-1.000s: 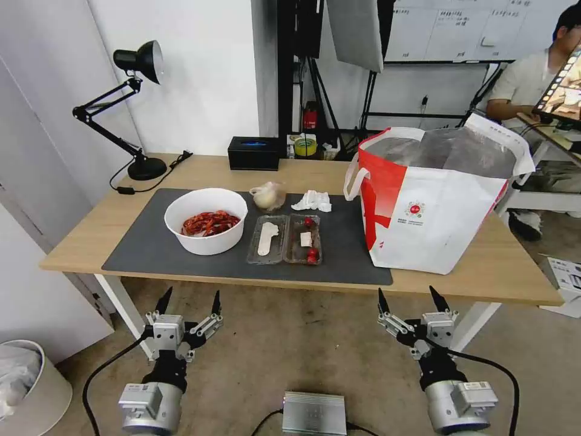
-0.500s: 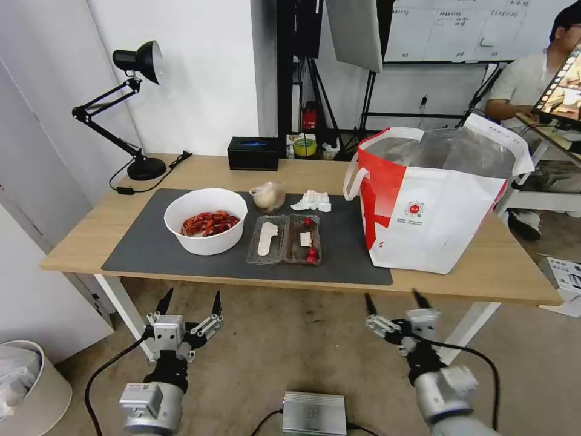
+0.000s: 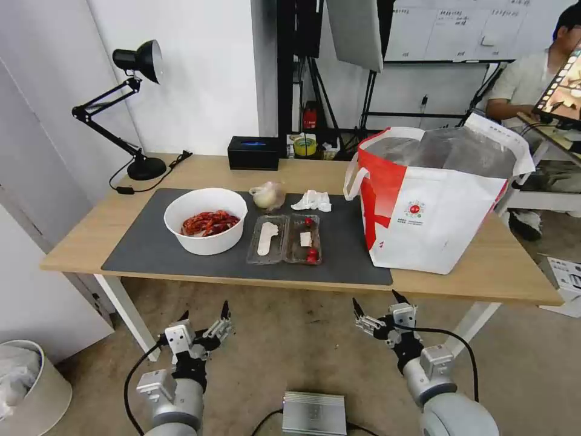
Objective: Pick up the trash from the table and place it into the takeout bag.
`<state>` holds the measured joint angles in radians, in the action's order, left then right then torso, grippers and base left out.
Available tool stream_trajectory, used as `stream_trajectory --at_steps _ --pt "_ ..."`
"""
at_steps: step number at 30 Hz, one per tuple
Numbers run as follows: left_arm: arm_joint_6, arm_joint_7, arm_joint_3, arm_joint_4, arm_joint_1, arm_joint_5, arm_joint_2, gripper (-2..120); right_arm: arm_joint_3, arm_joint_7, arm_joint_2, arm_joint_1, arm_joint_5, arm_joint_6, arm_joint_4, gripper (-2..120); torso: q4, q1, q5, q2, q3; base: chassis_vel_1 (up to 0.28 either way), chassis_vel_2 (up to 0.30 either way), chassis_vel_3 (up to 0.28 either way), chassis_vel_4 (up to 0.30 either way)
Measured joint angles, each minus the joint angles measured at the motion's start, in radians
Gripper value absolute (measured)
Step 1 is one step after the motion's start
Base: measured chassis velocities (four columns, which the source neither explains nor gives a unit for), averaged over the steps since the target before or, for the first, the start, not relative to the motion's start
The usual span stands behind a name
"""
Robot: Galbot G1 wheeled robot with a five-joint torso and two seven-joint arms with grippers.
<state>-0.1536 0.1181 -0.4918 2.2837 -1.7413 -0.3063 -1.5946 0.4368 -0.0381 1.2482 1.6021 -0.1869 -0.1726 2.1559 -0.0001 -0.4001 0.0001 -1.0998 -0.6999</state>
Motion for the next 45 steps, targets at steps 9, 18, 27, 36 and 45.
stream_trajectory --at_steps 9,18,27,36,45 --pt "-0.053 0.008 0.016 -0.020 0.025 -0.173 0.022 100 -0.002 0.012 -0.020 -0.028 -0.035 -0.001 0.022 100 0.0000 0.000 -0.0002 0.000 0.000 0.000 0.000 0.000 0.000" --pt "-0.156 0.073 -0.008 0.005 0.089 -0.634 0.042 100 -0.040 0.016 -0.053 -0.069 -0.057 -0.004 -0.004 100 0.0000 0.000 0.0000 0.000 0.000 0.000 0.000 0.000 0.000" --pt "-0.224 0.167 -0.004 0.008 0.197 -0.969 0.069 100 -0.039 0.018 -0.057 -0.069 -0.057 -0.004 -0.004 100 0.0000 0.000 -0.0001 0.000 0.000 0.000 0.000 0.000 0.000" --pt "-0.233 0.192 0.036 -0.056 0.295 -1.003 0.079 100 -0.031 0.018 -0.064 -0.064 -0.056 -0.004 0.000 100 0.0001 0.000 -0.0001 0.000 0.000 0.000 0.000 0.000 0.000" --pt "-0.235 0.219 0.081 -0.118 0.343 -0.992 0.064 100 -0.025 0.019 -0.056 -0.057 -0.051 -0.005 0.002 100 0.0001 0.000 -0.0001 0.000 0.000 0.000 0.000 0.000 0.000"
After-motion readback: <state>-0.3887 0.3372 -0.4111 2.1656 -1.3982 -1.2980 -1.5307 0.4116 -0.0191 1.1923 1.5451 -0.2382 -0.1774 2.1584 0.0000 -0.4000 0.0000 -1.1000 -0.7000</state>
